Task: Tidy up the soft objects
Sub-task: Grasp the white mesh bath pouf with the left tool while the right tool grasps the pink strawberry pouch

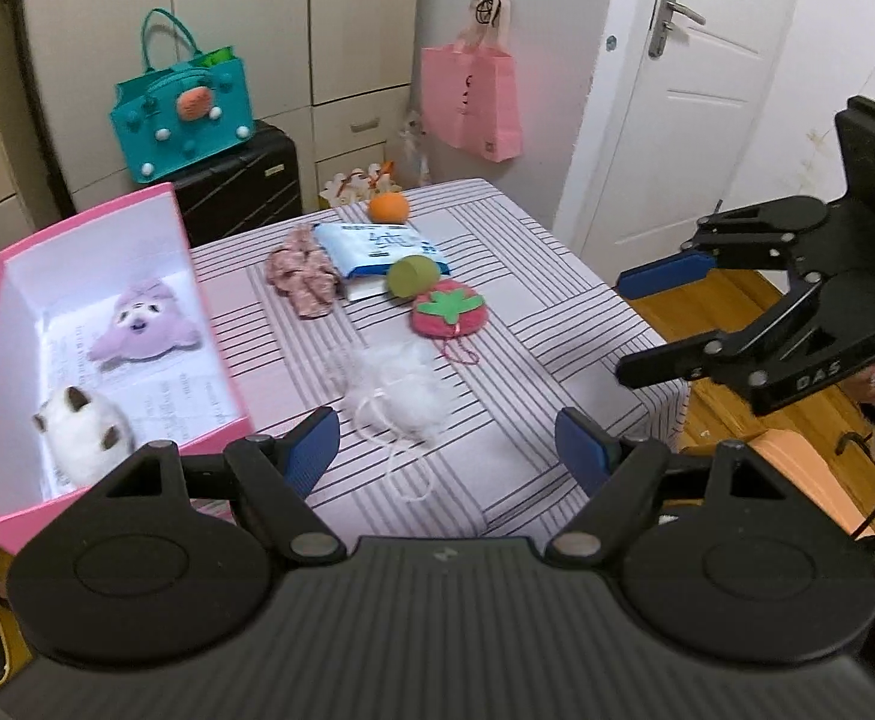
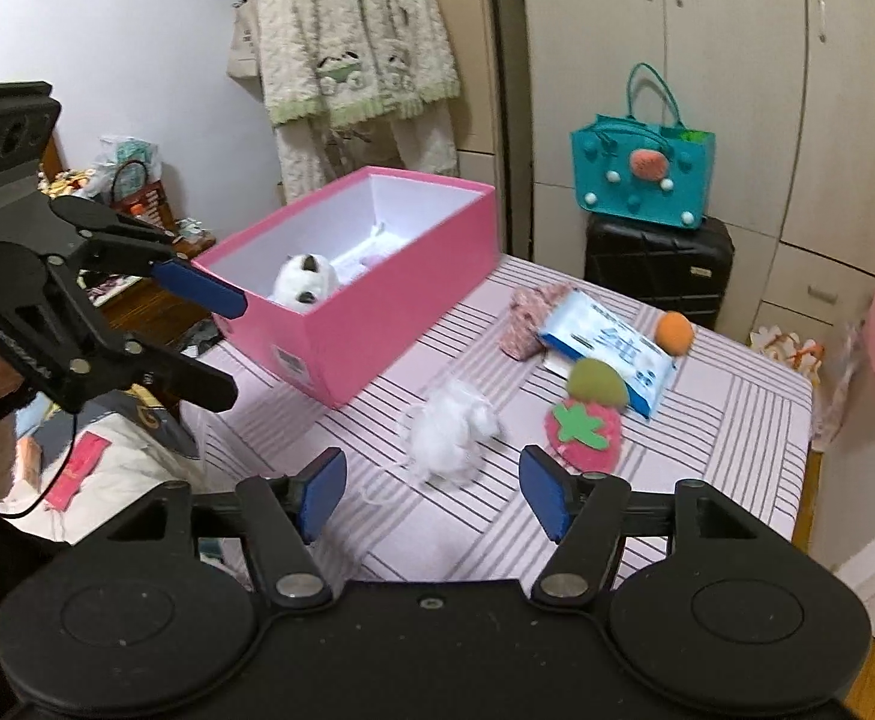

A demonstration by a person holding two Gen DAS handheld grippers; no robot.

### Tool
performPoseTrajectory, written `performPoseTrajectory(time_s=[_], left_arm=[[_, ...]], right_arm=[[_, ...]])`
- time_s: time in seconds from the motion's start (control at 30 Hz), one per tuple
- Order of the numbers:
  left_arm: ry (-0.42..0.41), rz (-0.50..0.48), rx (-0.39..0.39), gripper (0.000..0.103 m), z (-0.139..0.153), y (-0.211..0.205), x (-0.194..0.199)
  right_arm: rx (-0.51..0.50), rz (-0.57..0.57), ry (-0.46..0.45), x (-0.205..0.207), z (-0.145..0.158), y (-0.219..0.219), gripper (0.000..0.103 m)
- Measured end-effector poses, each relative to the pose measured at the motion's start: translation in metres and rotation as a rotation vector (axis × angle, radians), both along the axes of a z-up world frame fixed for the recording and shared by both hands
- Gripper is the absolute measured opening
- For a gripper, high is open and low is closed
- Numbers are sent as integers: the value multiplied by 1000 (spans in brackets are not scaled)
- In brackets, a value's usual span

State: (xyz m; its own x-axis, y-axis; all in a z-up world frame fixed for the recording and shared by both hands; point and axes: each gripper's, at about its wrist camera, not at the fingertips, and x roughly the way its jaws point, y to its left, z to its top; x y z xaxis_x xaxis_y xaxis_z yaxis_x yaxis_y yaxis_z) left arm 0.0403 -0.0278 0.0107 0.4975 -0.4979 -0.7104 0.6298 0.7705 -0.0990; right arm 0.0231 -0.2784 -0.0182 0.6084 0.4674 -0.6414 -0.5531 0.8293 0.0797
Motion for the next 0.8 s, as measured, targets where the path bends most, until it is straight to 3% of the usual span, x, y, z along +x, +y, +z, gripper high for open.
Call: performPoseTrajectory(time_s=[0.2,0.4,0.6,0.8], left_arm=[[-61,-19,28,78,-24,-28,12],[-93,-60,45,78,-28,-53,28],[-100,33,6,85,-57,-60,51],[-40,145,-54,85,-95,-55,69]], right_arm=[[-10,4,16,21,-34,-16,71],[-43,14,7,49,-54,-28,71],[-23,-18,-57,73,-82,-34,75],[46,-93,-77,95,-109,-42,75]])
